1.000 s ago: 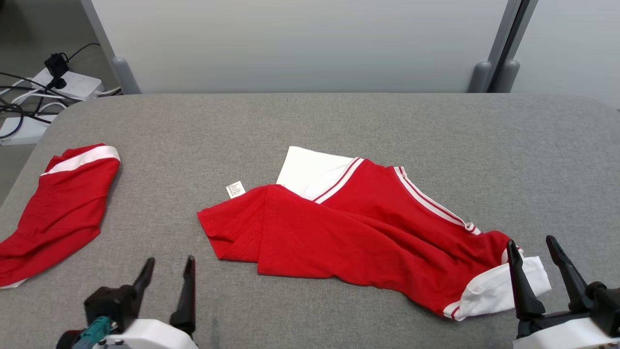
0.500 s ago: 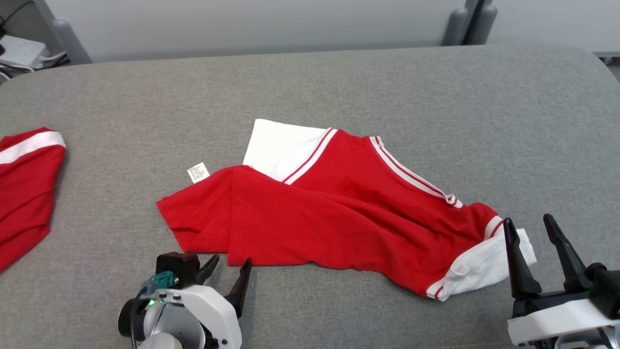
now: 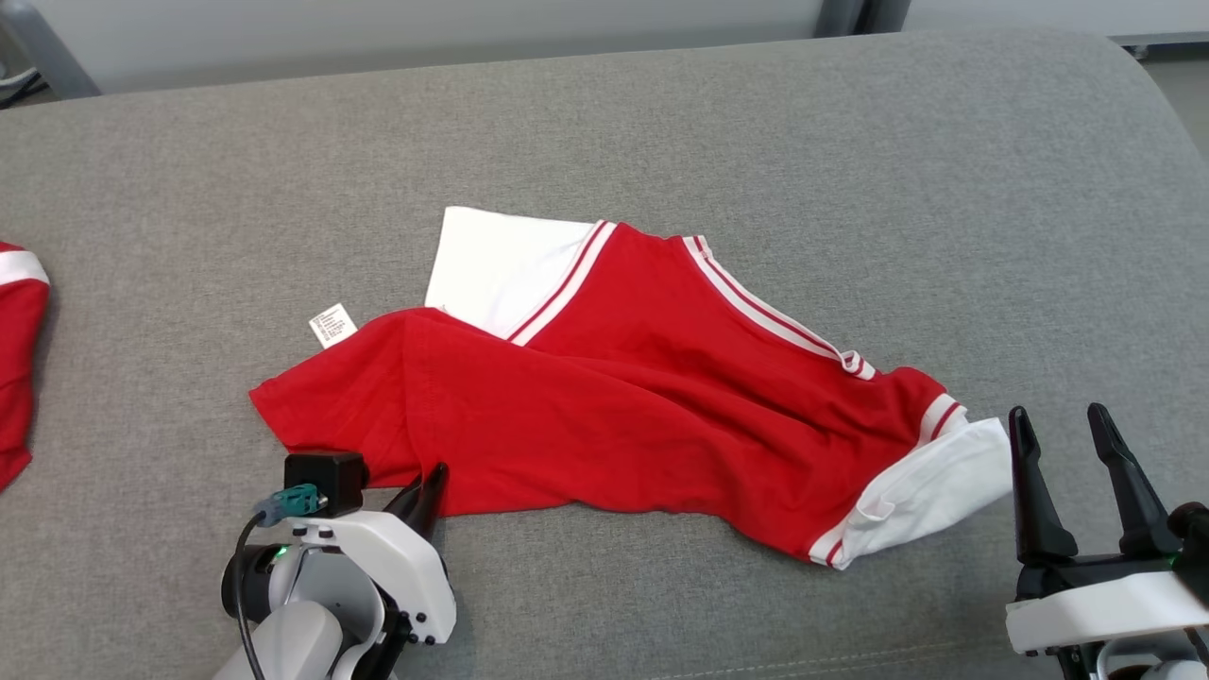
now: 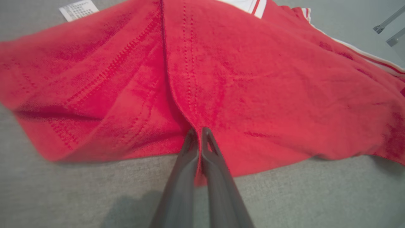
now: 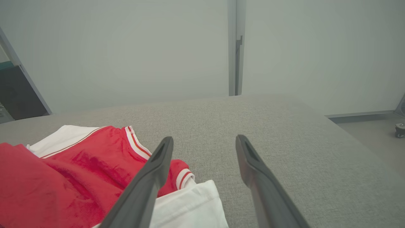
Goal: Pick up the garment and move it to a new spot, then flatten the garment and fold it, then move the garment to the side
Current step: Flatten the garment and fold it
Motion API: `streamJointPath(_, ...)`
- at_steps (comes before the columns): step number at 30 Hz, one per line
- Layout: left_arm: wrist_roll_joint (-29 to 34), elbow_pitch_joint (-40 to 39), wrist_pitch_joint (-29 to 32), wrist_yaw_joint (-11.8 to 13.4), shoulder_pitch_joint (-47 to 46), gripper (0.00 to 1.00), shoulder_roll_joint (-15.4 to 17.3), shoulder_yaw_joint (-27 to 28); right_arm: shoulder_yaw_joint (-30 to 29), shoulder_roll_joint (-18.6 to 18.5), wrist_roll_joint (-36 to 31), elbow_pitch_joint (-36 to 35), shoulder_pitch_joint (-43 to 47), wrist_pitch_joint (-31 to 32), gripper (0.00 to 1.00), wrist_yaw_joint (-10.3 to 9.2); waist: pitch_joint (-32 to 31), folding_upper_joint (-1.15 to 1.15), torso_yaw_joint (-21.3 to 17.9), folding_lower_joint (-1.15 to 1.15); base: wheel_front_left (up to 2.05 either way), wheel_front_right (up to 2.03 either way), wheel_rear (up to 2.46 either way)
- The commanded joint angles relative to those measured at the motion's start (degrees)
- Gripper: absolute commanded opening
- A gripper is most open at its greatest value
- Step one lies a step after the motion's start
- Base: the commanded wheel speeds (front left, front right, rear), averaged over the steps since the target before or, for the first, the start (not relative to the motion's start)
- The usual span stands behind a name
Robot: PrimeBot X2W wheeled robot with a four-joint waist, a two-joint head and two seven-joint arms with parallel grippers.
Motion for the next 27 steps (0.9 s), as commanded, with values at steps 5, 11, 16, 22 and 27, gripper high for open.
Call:
streamJointPath(5,-0.82,-7.32,-0.76,0.8,1.5,0.0,2.64,3.13,0.15,-0.56,0.78,-1.46,-1.26,-1.03,1.0,-0.01,-0.18,0.0,2.42,0.0,0.0,0.0,0.0)
streamJointPath(11,-1.4,-19.04,0.03,4.94,6.84,0.0,6.88,6.02,-0.97,-0.61,1.27,-1.72,-1.34,-0.94,1.0,-0.01,-0.43,0.0,5.91,0.0,0.0,0.0,0.0)
streamJointPath(16,-2.47,-27.83,1.66,9.65,12.49,0.0,10.33,9.25,-1.33,-1.01,2.09,-1.4,-1.38,-0.25,1.0,-0.01,-0.77,0.0,8.64,0.0,0.0,0.0,0.0)
streamJointPath(22,-5.01,-32.29,2.89,13.22,20.92,0.0,10.52,10.22,-1.79,-1.38,2.93,-0.29,-0.88,0.19,1.0,-0.01,-1.55,0.0,10.75,0.0,0.0,0.0,0.0)
streamJointPath(27,-6.78,-30.75,1.86,13.37,24.37,0.0,8.96,10.29,-2.94,-1.26,3.44,-0.01,0.05,0.42,1.0,-0.01,-1.89,0.0,12.28,0.0,0.0,0.0,0.0)
